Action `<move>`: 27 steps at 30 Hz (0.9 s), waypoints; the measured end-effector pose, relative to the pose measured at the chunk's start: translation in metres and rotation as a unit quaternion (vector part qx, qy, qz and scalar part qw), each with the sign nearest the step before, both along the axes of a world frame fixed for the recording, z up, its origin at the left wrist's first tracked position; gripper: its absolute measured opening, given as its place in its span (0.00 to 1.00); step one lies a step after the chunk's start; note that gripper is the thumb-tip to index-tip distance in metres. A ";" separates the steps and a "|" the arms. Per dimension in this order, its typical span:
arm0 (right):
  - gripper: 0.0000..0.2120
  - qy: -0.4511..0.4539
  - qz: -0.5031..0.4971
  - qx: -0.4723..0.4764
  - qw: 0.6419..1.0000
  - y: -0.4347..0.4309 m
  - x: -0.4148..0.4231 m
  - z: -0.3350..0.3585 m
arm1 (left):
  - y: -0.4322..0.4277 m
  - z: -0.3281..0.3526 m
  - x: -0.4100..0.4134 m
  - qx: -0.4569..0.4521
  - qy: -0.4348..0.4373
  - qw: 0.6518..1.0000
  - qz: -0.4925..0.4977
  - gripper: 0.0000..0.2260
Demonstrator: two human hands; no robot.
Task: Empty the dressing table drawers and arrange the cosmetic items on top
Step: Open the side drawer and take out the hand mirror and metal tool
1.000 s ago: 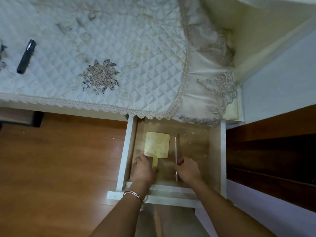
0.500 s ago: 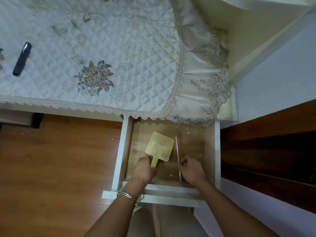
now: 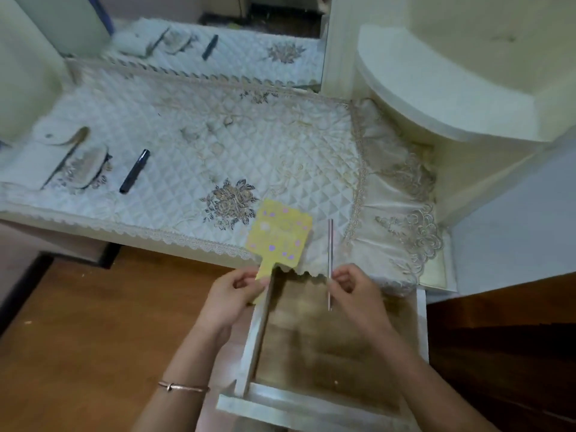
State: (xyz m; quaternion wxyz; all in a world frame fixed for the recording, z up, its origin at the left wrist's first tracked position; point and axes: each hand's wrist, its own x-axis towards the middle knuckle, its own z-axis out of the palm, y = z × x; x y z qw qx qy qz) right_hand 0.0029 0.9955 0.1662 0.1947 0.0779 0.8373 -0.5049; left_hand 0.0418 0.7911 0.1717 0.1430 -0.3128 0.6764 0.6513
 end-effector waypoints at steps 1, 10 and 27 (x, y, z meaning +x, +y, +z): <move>0.05 0.006 -0.009 -0.002 1.000 -0.013 -0.015 0.001 | -0.007 0.003 -0.013 -0.005 0.010 1.000 0.029 0.07; 0.08 0.006 -0.065 0.078 0.995 -0.105 -0.111 -0.006 | -0.064 -0.015 -0.120 -0.207 0.029 0.978 0.003 0.17; 0.09 0.074 -0.068 0.159 0.982 -0.059 -0.027 -0.007 | -0.055 -0.029 -0.036 -0.407 0.245 0.829 -0.296 0.11</move>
